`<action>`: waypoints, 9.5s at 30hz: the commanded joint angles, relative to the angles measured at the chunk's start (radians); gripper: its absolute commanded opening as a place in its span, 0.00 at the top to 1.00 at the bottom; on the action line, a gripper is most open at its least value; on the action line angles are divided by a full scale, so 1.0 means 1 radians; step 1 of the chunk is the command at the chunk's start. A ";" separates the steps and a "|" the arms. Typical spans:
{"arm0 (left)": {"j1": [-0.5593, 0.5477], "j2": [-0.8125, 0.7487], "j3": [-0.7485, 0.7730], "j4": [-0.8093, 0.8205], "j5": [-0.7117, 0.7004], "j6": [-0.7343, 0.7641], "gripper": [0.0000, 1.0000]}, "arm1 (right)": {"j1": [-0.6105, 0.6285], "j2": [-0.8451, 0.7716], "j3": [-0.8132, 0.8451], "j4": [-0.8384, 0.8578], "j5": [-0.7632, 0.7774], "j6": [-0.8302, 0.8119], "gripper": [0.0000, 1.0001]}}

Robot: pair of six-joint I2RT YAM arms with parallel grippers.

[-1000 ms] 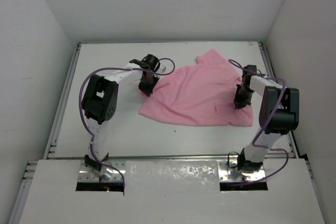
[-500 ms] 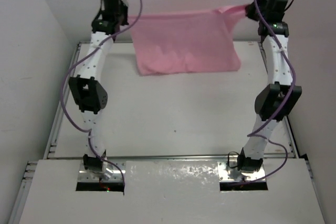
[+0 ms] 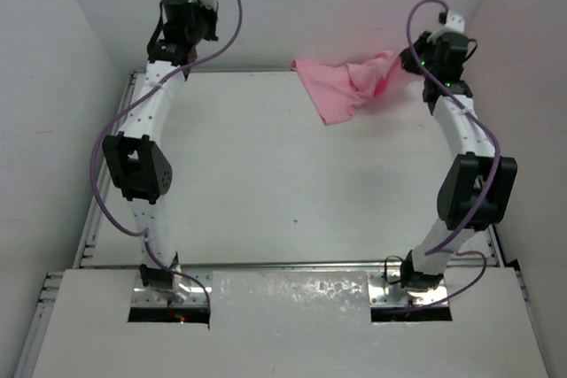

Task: Fold and stack the t-shirts
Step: Flatten out the tshirt, then fold the flattened tshirt in 1/3 of the way

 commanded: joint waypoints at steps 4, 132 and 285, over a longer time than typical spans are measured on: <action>-0.090 -0.109 -0.220 -0.179 0.157 -0.004 1.00 | 0.169 -0.298 -0.360 -0.022 -0.043 -0.104 1.00; 0.034 0.063 0.438 0.223 -0.110 -0.048 1.00 | 0.051 0.286 0.675 0.227 0.137 0.456 1.00; 0.026 -0.314 -1.136 -0.771 -0.074 0.117 0.66 | 0.061 -0.458 -0.968 -0.848 0.099 -0.016 0.67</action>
